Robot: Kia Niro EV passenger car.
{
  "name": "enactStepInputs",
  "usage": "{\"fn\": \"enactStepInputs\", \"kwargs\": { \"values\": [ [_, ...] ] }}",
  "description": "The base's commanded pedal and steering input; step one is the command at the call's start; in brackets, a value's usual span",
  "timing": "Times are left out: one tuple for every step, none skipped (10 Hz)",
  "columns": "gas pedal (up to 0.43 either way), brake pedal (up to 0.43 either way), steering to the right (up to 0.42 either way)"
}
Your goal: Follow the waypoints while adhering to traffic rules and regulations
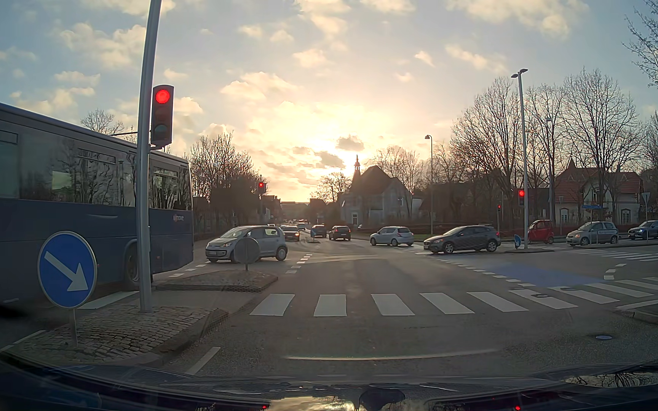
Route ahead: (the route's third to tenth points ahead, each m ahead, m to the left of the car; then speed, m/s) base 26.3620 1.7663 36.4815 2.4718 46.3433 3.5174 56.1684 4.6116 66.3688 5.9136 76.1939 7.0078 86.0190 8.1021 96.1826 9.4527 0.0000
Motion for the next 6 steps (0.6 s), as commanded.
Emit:
{"fn": "enactStepInputs", "kwargs": {
  "values": [
    [0.0,0.268,0.041],
    [0.0,0.268,0.041],
    [0.0,0.268,0.041],
    [0.0,0.268,0.041],
    [0.0,0.268,0.04],
    [0.0,0.268,0.041]
  ]
}}
